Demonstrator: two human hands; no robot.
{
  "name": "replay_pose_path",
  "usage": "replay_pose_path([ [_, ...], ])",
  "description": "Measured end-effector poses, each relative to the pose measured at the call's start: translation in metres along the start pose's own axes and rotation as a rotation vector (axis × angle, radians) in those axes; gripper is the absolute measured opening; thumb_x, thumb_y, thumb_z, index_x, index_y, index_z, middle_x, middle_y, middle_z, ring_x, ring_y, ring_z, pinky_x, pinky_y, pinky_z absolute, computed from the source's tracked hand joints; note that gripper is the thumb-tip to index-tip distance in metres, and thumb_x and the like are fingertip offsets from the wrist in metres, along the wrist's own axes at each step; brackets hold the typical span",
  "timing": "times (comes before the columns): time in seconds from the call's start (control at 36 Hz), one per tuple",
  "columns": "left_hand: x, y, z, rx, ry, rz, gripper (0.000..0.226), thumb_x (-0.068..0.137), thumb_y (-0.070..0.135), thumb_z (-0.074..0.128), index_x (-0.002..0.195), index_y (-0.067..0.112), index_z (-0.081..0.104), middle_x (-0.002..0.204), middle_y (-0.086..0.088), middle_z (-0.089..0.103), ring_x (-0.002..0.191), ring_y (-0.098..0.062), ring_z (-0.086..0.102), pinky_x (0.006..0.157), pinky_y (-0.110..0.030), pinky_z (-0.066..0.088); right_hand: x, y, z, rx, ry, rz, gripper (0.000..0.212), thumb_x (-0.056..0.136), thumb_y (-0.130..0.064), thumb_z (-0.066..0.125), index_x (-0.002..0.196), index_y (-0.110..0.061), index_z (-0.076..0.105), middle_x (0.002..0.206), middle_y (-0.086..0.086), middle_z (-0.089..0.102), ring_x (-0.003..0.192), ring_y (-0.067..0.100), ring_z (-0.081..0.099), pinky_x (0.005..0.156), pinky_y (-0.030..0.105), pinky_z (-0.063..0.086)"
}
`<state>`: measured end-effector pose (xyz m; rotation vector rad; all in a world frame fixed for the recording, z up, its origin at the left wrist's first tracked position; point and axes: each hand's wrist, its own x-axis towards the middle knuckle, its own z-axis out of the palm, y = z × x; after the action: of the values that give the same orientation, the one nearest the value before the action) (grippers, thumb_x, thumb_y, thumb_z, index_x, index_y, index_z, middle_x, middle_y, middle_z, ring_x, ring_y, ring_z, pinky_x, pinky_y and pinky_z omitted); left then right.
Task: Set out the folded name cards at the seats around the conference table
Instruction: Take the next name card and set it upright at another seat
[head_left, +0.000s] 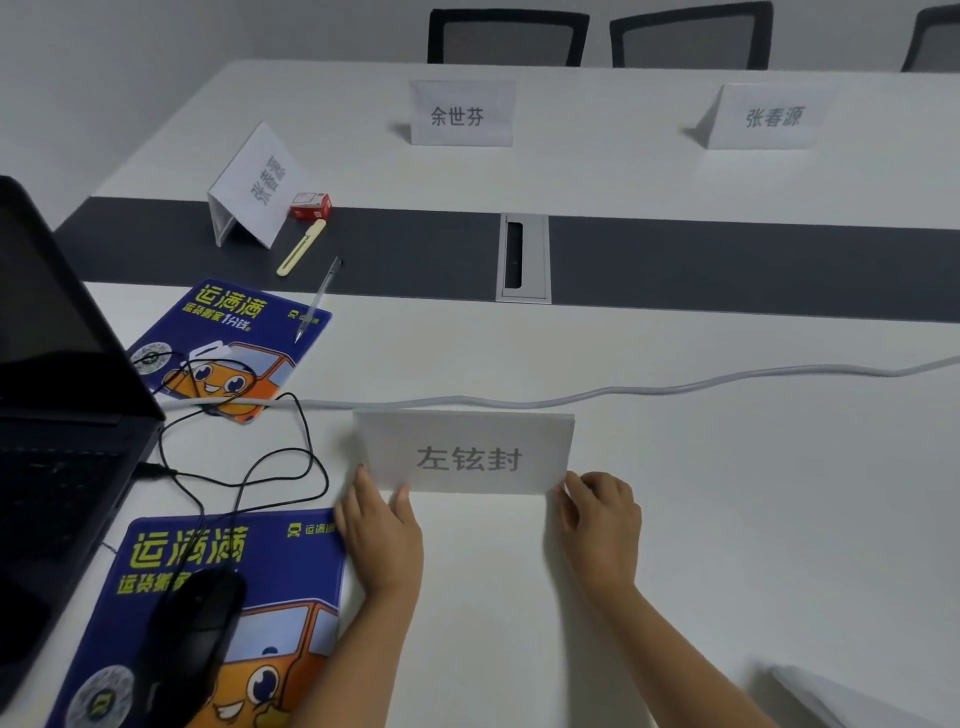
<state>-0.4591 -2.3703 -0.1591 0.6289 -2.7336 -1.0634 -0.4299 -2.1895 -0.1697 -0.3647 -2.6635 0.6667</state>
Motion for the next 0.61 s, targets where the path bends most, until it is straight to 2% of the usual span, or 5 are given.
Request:
replay_pose_path([
  [0.19, -0.003, 0.004, -0.002, -0.023, 0.01, -0.012, 0.059, 0.083, 0.008, 0.057, 0.131, -0.01, 0.029, 0.134, -0.033, 0.041, 0.124, -0.045, 0.036, 0.108, -0.049, 0.025, 0.0, -0.002, -0.005, 0.09, -0.087, 0.066, 0.043, 0.076, -0.032, 0.037, 0.097, -0.007, 0.066, 0.077, 0.011, 0.068, 0.078, 0.035, 0.062, 0.066, 0.038, 0.047],
  [0.31, -0.02, -0.002, -0.012, -0.038, -0.035, 0.012, 0.056, 0.082, 0.006, 0.057, 0.13, -0.009, 0.031, 0.132, -0.033, 0.042, 0.122, -0.046, 0.038, 0.102, -0.052, 0.032, -0.007, -0.003, -0.011, 0.111, -0.11, 0.054, 0.045, 0.074, -0.029, 0.04, 0.101, 0.001, 0.061, 0.085, 0.017, 0.069, 0.079, 0.038, 0.064, 0.07, 0.044, 0.052],
  [0.47, -0.084, -0.032, -0.025, 0.122, -0.222, 0.273, 0.054, 0.076, 0.029, 0.036, 0.111, -0.008, 0.054, 0.109, -0.028, 0.064, 0.098, -0.044, 0.061, 0.083, -0.043, 0.05, -0.056, 0.004, -0.03, 0.037, -0.184, -0.063, 0.036, 0.067, -0.018, 0.056, 0.099, -0.003, 0.062, 0.095, 0.013, 0.069, 0.086, 0.029, 0.065, 0.077, 0.038, 0.054],
  [0.56, -0.116, -0.045, -0.036, 0.189, -0.291, 0.422, 0.051, 0.079, 0.031, 0.036, 0.103, -0.007, 0.06, 0.102, -0.024, 0.068, 0.091, -0.039, 0.065, 0.086, -0.033, 0.037, -0.096, 0.01, -0.045, 0.065, -0.23, -0.024, 0.038, 0.075, -0.028, 0.048, 0.103, -0.007, 0.061, 0.104, 0.01, 0.068, 0.097, 0.023, 0.061, 0.085, 0.034, 0.052],
  [0.61, -0.134, -0.052, -0.044, 0.202, -0.35, 0.503, 0.06, 0.089, 0.042, 0.025, 0.1, -0.003, 0.063, 0.099, -0.022, 0.07, 0.096, -0.032, 0.062, 0.085, -0.03, 0.033, -0.126, 0.016, -0.063, 0.161, -0.236, 0.024, 0.041, 0.085, -0.039, 0.04, 0.105, -0.009, 0.061, 0.106, 0.01, 0.068, 0.103, 0.014, 0.052, 0.095, 0.022, 0.039],
])
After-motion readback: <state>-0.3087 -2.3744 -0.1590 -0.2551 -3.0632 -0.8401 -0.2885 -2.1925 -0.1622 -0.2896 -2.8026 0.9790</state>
